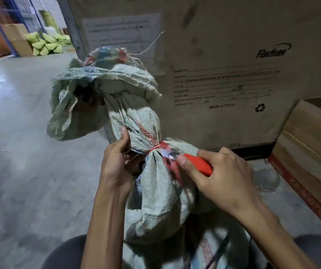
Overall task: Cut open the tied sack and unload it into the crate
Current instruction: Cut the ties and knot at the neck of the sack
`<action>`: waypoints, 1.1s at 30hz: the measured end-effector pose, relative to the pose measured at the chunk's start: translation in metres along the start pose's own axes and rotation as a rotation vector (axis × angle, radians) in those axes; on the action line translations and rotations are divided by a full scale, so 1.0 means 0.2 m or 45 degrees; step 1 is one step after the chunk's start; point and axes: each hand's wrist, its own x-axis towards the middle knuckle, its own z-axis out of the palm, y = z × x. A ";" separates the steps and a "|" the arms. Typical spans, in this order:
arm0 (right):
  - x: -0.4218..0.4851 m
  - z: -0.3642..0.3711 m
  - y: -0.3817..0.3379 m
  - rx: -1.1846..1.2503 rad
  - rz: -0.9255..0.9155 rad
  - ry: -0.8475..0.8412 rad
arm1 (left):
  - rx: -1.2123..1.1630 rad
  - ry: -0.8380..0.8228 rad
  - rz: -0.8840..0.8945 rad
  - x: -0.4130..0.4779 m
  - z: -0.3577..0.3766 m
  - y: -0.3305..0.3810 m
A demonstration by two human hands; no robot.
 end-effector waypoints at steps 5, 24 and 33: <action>0.00 0.03 -0.01 -0.065 -0.049 0.064 | -0.235 0.014 -0.081 -0.02 -0.01 0.05; 0.06 0.13 -0.01 1.187 0.329 -0.223 | 0.217 -0.083 0.042 -0.08 0.04 0.06; 0.11 0.16 0.00 1.121 0.275 -0.133 | 0.116 0.086 -0.130 -0.06 0.00 0.01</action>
